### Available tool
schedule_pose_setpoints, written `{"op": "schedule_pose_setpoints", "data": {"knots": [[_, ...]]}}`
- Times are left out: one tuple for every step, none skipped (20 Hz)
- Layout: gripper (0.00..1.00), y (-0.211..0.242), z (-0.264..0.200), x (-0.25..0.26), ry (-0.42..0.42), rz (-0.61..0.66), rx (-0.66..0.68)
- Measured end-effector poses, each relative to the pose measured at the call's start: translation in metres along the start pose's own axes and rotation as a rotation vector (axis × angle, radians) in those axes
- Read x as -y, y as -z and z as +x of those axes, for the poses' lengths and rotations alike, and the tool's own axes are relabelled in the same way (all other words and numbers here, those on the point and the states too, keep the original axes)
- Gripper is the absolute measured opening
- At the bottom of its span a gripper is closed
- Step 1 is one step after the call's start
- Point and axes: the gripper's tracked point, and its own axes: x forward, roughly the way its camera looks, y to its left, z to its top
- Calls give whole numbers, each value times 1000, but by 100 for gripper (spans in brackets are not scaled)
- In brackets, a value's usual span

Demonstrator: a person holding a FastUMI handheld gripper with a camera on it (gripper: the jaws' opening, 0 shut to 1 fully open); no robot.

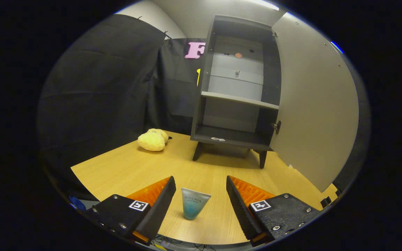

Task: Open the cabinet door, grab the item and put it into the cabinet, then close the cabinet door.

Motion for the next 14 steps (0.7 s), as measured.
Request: {"op": "schedule_pose_setpoints", "data": {"knots": [[90, 7, 5, -1, 2, 3, -21], [90, 16, 10, -3, 3, 6, -39], [90, 22, 13, -3, 5, 8, -56], [90, 29, 18, -3, 8, 9, -71], [90, 36, 21, -2, 11, 12, -89], [90, 43, 23, -3, 12, 17, -109], [90, 51, 25, -4, 12, 23, -132], [88, 58, 27, -7, 4, 33, -153], [87, 64, 28, -11, -5, 44, -170], [85, 68, 29, -13, -11, 49, -185], [83, 72, 30, -15, -14, 49, -198], [78, 75, 30, -16, -13, 47, -208], [78, 77, 31, -17, -8, 47, -217], [69, 78, 31, -19, -8, 53, -224]]}}
